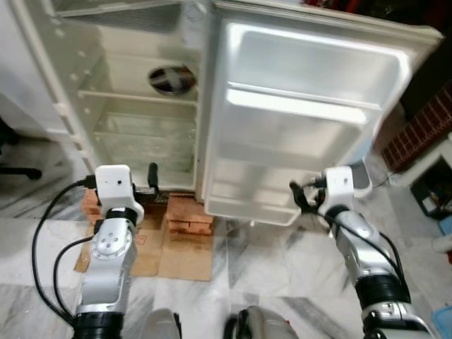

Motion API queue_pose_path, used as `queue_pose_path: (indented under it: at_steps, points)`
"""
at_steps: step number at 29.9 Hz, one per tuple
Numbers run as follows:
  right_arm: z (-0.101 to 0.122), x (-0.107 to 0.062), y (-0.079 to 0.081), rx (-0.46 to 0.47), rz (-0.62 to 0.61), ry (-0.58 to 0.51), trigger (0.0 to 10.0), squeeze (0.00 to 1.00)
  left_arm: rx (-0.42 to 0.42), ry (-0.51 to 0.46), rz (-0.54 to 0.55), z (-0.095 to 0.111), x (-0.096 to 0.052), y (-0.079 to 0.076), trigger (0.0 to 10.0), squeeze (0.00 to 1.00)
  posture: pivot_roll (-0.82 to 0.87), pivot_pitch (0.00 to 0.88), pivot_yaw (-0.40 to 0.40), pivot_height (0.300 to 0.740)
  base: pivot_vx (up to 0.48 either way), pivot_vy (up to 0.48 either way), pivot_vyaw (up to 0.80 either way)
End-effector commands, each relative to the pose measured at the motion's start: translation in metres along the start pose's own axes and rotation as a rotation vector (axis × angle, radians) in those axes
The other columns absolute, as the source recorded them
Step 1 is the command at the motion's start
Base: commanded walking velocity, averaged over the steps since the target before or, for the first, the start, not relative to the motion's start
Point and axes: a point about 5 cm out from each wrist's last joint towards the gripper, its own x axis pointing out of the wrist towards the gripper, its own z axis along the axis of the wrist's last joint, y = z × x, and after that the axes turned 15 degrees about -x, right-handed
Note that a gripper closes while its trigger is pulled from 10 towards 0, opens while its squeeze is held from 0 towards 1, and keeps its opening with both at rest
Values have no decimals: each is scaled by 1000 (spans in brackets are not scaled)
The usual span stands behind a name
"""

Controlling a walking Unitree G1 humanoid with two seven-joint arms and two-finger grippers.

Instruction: Restocking fridge

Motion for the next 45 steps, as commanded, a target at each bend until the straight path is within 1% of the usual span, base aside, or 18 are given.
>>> queue_pose_path:
  at_steps: [1, 8, 9, 11, 13, 14, 21, 24, 26, 30, 34, 38, 41, 45]
  points:
    - [-6, -2, -10, -4, -40, 26, 10000, 0, -5, 23, -17, -4, -1, -6, 10000, 0, 68, 116, -55, 740, 0, -461, 0]
    - [11, 14, -15, 5, -61, -4, 10000, 0, 7, 27, 9, -5, -2, -1, 10000, 0, 79, 111, -65, 740, 0, -462, 0]
    - [16, 17, -16, 12, -66, -22, 10000, 0, 9, 29, 17, -6, -3, -1, 10000, 0, 81, 110, -68, 740, 0, -458, 0]
    - [19, 19, -15, 27, -62, -33, 10000, 0, 13, 33, 27, -7, -3, 0, 10000, 0, 82, 108, -70, 740, 0, -448, 0]
    - [24, 21, -15, -4, -61, -57, 10000, 0, 12, 40, 39, -8, -4, 2, 10000, 0, 82, 106, -72, 740, 204, -336, 0]
    - [25, 21, -15, -3, -63, -66, 10000, 0, 12, 42, 40, -9, -4, 2, 10000, 0, 82, 106, -72, 740, 409, -244, 0]
    - [29, 25, -10, 14, -60, -94, 10000, 0, 9, 38, 53, -7, -2, 3, 10000, 0, 82, 103, -73, 740, 412, -240, 657]
    - [31, 25, -8, 22, -47, -111, 10000, 0, 0, 58, 73, -9, -1, 4, 10000, 0, 80, 98, -73, 740, 480, 0, 638]
    - [30, 25, -8, 21, -46, -111, 10000, 0, -27, 57, 78, -9, -1, 4, 10000, 0, 79, 98, -73, 740, 472, 0, 631]
    - [29, 25, -7, -7, -40, -117, 10000, 0, -17, 56, 75, -10, -1, 3, 10000, 0, 78, 99, -73, 740, 469, 0, 559]
    - [28, 25, -5, 8, -46, -116, 10000, 0, -13, 57, 69, -11, -2, 2, 10000, 0, 80, 100, -73, 740, 478, 0, 583]
    - [30, 25, -3, 25, -55, -128, 10000, 0, -10, 62, 73, -11, -2, 3, 10000, 0, 80, 100, -73, 740, 480, 0, 0]
    - [30, 26, -5, 24, -89, -120, 10000, 0, -18, 55, 70, -11, -2, 3, 10000, 0, 82, 99, -72, 740, 394, 0, 0]
    - [33, 28, -8, 32, -109, -115, 10000, 0, -27, 53, 71, -11, -1, 2, 10000, 0, 84, 98, -72, 740, 0, 0, 0]
